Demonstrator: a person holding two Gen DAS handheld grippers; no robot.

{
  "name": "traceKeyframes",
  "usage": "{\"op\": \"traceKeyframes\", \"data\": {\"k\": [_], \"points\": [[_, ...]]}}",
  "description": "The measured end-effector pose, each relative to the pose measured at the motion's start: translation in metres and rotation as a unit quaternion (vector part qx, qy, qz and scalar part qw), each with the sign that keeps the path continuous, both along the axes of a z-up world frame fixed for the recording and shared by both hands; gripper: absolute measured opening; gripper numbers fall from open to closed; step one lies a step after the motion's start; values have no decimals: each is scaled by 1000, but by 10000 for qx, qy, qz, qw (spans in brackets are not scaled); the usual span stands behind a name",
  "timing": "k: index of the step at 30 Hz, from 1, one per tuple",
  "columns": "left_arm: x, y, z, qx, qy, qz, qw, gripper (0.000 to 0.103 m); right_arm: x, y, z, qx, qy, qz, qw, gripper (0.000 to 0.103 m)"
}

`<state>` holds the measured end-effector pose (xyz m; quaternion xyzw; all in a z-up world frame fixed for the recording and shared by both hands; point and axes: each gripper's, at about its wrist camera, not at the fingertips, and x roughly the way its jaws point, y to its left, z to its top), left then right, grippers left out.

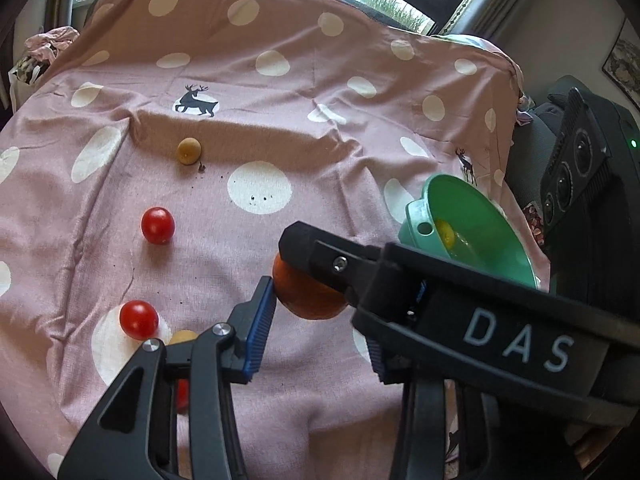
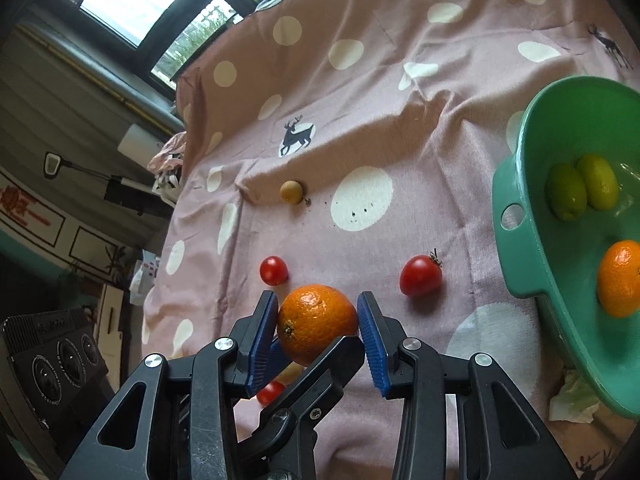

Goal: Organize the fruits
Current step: 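Close the right gripper on the orange and lift it, then carry the orange with the right gripper over the green basin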

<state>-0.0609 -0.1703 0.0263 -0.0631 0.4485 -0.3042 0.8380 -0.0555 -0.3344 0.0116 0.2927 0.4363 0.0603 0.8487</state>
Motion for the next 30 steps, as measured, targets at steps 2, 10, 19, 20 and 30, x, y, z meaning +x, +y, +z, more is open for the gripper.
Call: {"op": "traceKeyframes", "data": {"k": [2, 10, 19, 20, 30], "points": [[-3, -1, 5, -29, -92, -1, 10000, 41, -3, -1, 6, -2, -97, -7, 10000, 43], [-15, -18, 27, -76, -509, -152, 9986, 41, -19, -13, 28, -63, -483, -118, 9987, 43], [-24, -56, 45, -165, -801, -621, 9947, 40, -43, -48, 48, -87, -887, -579, 9943, 43], [-24, -61, 46, -188, -815, -683, 9942, 40, -45, -52, 49, -71, -904, -657, 9937, 43], [-32, -107, 46, -201, -845, -1304, 9877, 40, -65, -94, 49, -18, -963, -1326, 9865, 43]]}}
